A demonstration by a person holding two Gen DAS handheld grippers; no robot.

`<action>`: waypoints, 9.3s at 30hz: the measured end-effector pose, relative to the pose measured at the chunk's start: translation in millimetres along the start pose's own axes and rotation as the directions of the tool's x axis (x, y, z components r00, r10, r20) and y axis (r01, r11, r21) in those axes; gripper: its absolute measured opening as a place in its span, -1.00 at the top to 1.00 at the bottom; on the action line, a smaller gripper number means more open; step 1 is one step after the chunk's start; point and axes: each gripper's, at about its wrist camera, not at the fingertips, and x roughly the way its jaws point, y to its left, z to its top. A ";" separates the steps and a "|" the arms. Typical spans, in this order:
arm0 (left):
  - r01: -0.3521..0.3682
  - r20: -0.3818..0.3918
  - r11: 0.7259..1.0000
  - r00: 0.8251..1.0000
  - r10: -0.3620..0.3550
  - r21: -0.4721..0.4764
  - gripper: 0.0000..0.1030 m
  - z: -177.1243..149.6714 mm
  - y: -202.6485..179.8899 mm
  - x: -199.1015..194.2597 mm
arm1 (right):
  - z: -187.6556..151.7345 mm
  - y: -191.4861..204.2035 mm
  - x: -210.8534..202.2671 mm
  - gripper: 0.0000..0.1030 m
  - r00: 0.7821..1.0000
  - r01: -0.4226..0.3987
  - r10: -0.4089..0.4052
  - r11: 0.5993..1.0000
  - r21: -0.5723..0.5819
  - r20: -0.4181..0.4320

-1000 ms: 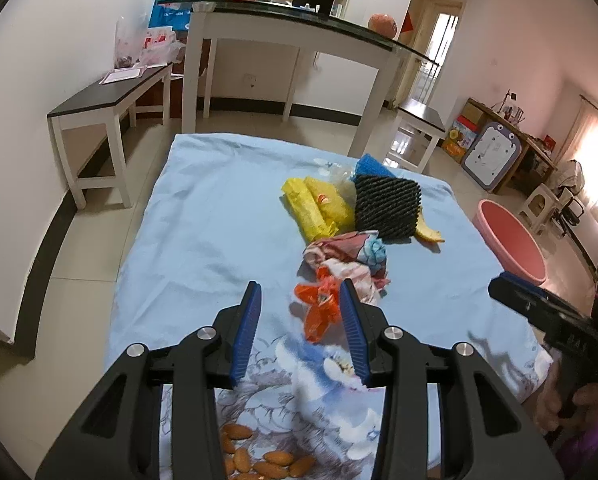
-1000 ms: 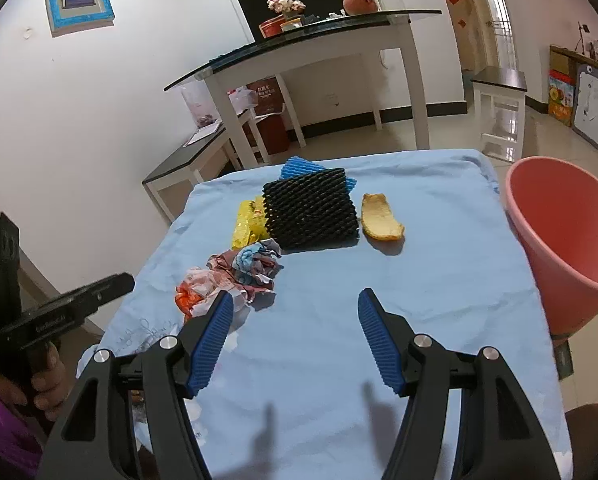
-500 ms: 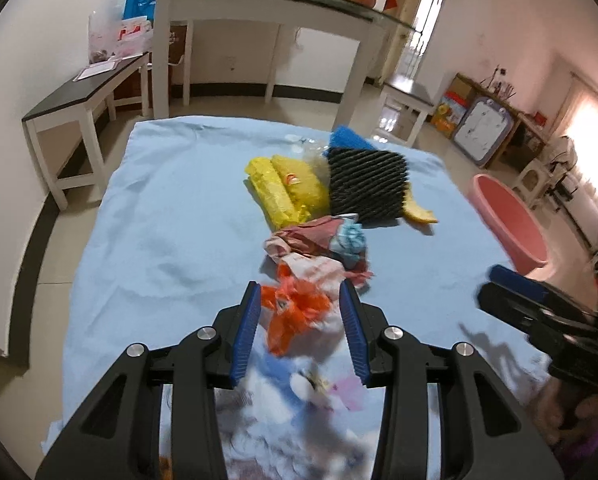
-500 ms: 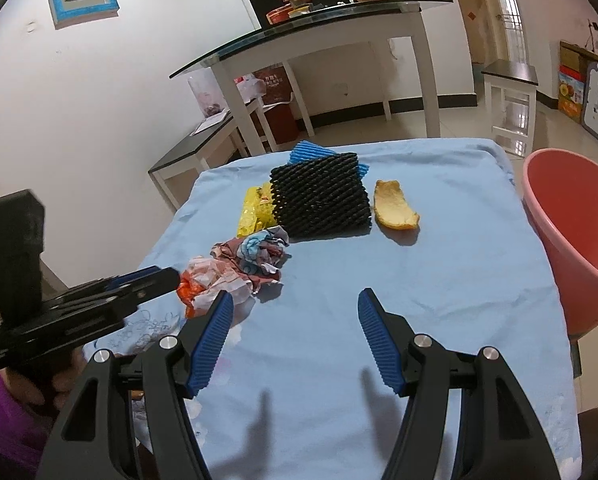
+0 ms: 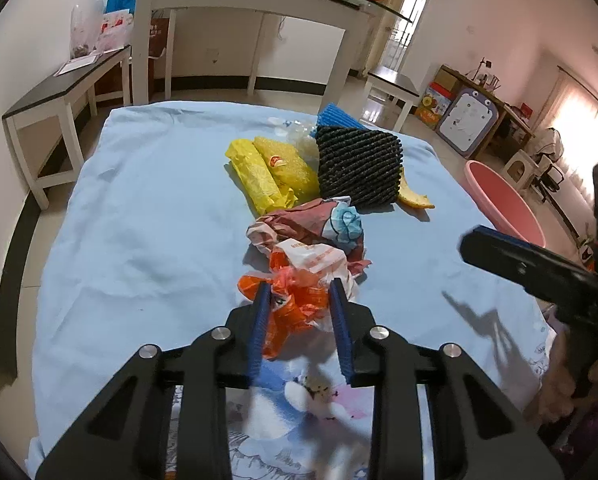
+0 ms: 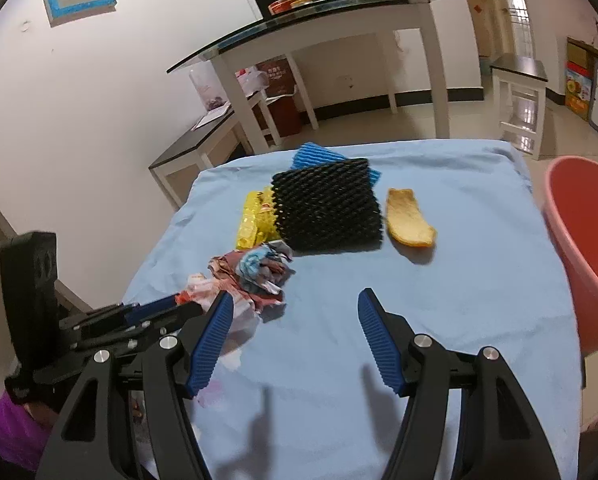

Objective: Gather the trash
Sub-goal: 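Grasp the orange-white wrapper with the left tool while the right tool grasps the patterned cloth wrapper, then carry both wrappers over the pink bucket and open the tools, then move both tools back over the table toward the yellow bag and black net, then grasp the yellow plastic bag with the left tool while the right tool grasps the black foam net, then carry the yellow bag and black net over the pink bucket and open both tools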

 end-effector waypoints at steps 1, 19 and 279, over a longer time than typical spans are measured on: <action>0.000 0.006 1.000 1.000 0.000 0.001 0.48 -0.6 1.3 -1.9 | 1.7 1.9 3.5 -0.24 1.000 -0.006 0.006 1.000 -0.001 -0.006; -0.037 0.038 0.998 0.999 0.039 -0.052 0.50 -1.8 31.1 -31.5 | 17.8 39.0 82.0 0.16 0.991 -0.021 0.010 0.996 -0.082 -0.134; 0.145 0.028 0.942 0.987 -0.160 0.302 0.96 94.6 -278.1 92.1 | 5.2 -228.3 -166.3 0.83 0.830 0.455 -0.532 0.819 0.349 0.166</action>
